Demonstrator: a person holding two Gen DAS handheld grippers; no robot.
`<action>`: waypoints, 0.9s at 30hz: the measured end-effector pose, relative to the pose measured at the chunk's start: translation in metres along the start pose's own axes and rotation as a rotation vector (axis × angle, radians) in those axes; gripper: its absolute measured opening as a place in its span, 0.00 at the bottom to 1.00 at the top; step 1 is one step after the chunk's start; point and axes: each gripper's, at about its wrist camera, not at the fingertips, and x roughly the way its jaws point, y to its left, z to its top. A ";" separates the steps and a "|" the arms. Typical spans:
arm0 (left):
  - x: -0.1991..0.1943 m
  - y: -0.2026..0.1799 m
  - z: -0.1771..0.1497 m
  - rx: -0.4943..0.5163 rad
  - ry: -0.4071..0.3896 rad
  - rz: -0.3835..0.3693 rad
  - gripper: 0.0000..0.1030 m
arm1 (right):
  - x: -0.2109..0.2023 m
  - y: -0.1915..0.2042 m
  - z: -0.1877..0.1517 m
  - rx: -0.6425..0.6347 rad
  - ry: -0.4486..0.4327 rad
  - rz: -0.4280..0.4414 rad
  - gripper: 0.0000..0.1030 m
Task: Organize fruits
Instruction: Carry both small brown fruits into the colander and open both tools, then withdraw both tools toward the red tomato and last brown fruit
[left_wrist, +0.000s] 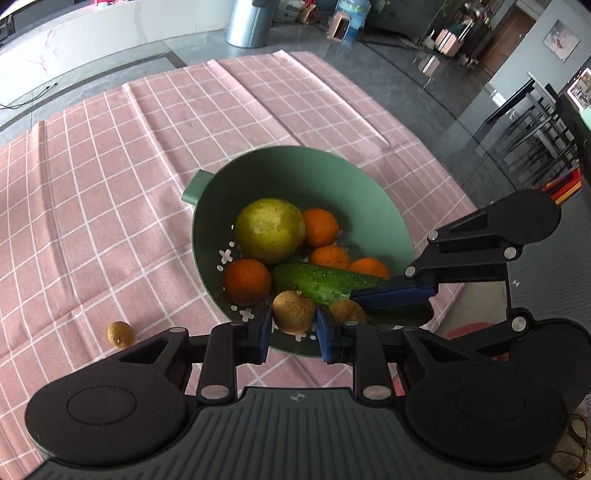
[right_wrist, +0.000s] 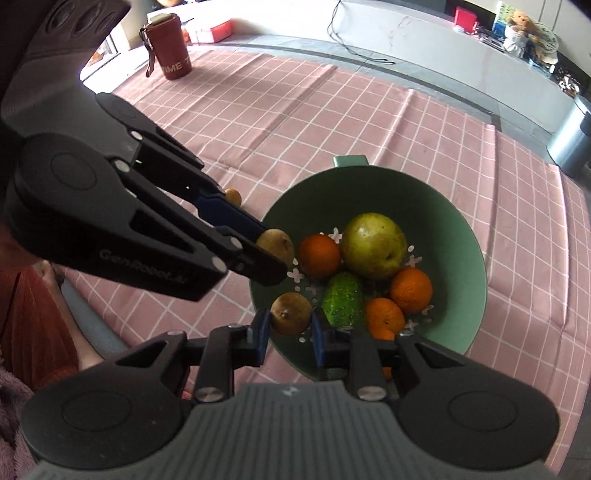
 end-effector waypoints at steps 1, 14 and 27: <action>0.003 0.001 0.002 0.001 0.018 0.011 0.28 | 0.003 -0.001 0.004 -0.017 0.011 0.002 0.19; 0.023 0.008 0.017 -0.017 0.122 0.032 0.28 | 0.029 -0.006 0.019 -0.127 0.095 0.050 0.19; 0.016 0.004 0.015 -0.013 0.105 0.029 0.40 | 0.023 -0.003 0.019 -0.115 0.066 0.035 0.32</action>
